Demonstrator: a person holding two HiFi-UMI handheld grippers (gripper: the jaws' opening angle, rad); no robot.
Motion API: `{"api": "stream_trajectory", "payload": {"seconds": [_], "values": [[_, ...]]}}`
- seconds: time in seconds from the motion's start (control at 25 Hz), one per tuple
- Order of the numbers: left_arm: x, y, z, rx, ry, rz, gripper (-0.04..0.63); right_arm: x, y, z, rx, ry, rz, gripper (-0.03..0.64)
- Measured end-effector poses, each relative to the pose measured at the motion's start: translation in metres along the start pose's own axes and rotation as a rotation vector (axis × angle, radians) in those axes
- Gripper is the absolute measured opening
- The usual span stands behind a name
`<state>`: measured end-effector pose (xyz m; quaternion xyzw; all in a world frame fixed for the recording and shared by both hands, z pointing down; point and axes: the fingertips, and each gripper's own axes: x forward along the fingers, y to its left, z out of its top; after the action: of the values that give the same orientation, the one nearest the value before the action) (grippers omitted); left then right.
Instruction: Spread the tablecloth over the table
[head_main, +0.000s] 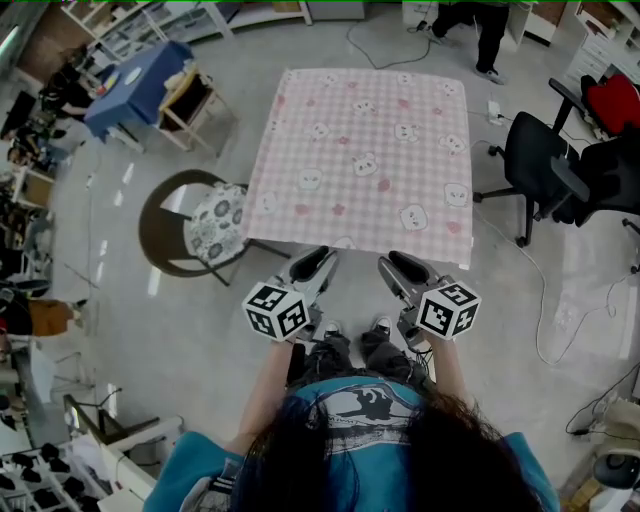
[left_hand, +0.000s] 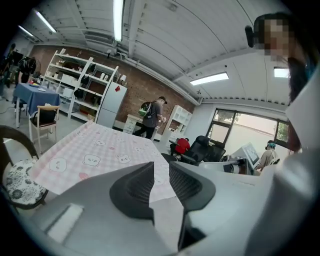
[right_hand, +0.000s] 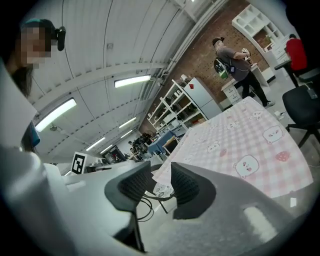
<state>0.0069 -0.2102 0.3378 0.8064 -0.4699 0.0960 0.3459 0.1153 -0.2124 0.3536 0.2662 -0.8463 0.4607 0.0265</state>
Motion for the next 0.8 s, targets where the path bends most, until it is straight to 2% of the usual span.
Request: {"api": "stream_trajectory", "payload": {"seconds": [0.2, 0.32, 0.52, 0.8], "values": [[-0.015, 0.004, 0.006, 0.034, 0.012, -0.023, 0.082, 0.012, 0.031, 0.009, -0.044, -0.017, 0.044, 0.110], [-0.030, 0.011, 0.011, 0.079, 0.009, -0.028, 0.055, 0.021, 0.047, 0.005, -0.098, -0.026, 0.039, 0.075], [-0.054, 0.022, 0.013, 0.159, 0.016, -0.035, 0.014, 0.035, 0.071, -0.003, -0.180, -0.033, 0.014, 0.055], [-0.077, 0.025, 0.016, 0.159, -0.015, -0.108, 0.014, 0.042, 0.098, -0.013, -0.252, -0.048, -0.043, -0.008]]}}
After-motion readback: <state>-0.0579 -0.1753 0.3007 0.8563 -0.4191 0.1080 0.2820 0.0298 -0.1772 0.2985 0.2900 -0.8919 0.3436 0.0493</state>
